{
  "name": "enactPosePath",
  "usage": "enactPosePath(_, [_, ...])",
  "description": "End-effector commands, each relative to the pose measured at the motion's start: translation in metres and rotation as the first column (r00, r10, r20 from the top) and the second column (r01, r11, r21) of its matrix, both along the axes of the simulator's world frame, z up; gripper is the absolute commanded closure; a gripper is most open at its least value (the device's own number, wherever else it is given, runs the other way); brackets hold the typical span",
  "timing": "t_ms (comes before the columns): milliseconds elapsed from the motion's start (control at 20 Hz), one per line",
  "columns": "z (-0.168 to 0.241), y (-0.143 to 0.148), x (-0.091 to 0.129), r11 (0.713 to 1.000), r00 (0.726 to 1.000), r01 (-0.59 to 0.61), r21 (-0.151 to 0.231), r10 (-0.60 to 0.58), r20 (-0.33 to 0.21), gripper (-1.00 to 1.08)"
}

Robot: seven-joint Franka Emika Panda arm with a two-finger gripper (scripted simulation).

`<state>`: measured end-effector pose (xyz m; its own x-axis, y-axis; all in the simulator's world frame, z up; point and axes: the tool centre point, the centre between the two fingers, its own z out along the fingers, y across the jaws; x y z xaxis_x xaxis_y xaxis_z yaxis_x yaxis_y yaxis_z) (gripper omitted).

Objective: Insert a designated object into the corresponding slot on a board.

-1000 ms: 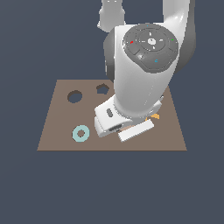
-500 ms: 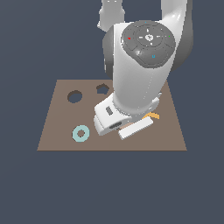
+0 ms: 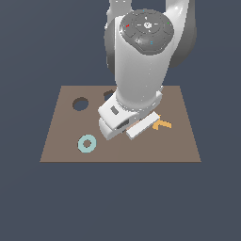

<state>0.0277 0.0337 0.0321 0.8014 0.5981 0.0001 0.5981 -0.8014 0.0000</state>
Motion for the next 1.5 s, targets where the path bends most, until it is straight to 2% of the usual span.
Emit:
enactPosePath(0, [0.001,-0.006,-0.01,0.998,0.998,-0.062,0.0,0.062,0.001,1.08])
enactPosePath(300, [0.002,-0.025,-0.037,0.971,0.971,-0.24,0.0,0.24,0.001,1.08])
enactPosePath(600, [0.004,-0.053,-0.061,0.904,0.904,-0.428,0.0,0.428,0.001,1.08])
enactPosePath(900, [0.005,-0.084,-0.079,0.806,0.806,-0.592,-0.001,0.592,0.001,1.08])
enactPosePath(1450, [0.007,-0.141,-0.093,0.589,0.589,-0.808,-0.001,0.808,0.0,1.08])
